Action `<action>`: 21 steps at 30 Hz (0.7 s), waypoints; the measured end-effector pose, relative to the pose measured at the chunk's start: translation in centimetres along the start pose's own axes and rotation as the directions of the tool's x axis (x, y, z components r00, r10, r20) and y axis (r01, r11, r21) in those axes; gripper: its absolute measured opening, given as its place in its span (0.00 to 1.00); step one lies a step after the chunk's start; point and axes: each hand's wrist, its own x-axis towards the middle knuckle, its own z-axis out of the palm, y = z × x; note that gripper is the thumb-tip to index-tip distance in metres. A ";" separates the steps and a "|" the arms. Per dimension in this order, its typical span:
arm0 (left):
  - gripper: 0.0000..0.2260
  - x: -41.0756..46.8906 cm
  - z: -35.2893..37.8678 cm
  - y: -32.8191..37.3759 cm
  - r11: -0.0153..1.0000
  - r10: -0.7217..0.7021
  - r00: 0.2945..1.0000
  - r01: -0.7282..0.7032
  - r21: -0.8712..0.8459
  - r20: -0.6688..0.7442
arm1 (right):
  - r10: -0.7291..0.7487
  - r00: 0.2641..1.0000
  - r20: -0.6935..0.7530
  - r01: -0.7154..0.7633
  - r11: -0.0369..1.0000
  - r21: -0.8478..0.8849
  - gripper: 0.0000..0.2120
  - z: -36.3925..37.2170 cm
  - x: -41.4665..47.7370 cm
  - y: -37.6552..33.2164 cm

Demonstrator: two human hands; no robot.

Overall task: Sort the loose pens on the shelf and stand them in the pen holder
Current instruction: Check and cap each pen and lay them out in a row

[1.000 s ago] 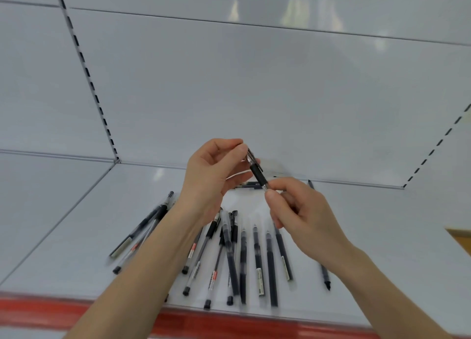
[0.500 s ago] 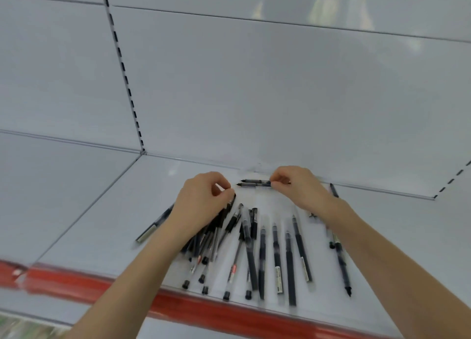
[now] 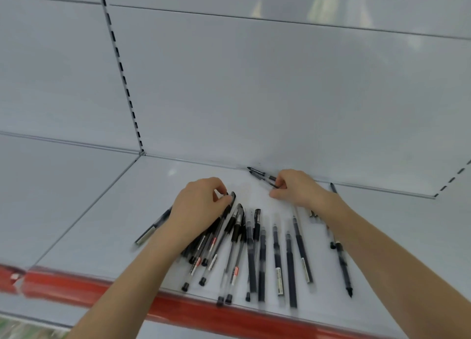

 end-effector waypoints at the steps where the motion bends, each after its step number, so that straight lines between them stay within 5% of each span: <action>1: 0.08 0.2 0.0 0.1 1.000 0.008 1.000 -0.008 0.002 0.000 | 0.013 1.000 0.007 -0.013 0.999 0.032 0.20 0.0 -0.2 0.1; 9: 0.09 2.7 1.9 2.5 0.990 0.142 0.983 -0.144 0.009 0.117 | 0.021 1.000 0.020 -0.022 0.997 0.069 0.17 -0.3 -1.4 1.3; 13: 0.11 4.5 3.4 3.4 0.964 0.235 0.948 -0.256 0.073 0.212 | 0.023 0.992 -0.128 -0.005 0.990 0.139 0.08 -1.8 -2.3 2.2; 18: 0.17 5.8 4.8 4.1 0.951 0.152 0.930 -0.229 0.206 0.333 | 0.112 0.939 -0.325 -0.007 0.952 0.306 0.05 -3.4 -5.3 3.6; 21: 0.09 6.1 5.3 4.2 0.948 0.132 0.934 -0.217 0.232 0.332 | 0.135 0.936 -0.325 -0.011 0.934 0.356 0.05 -3.0 -6.9 3.9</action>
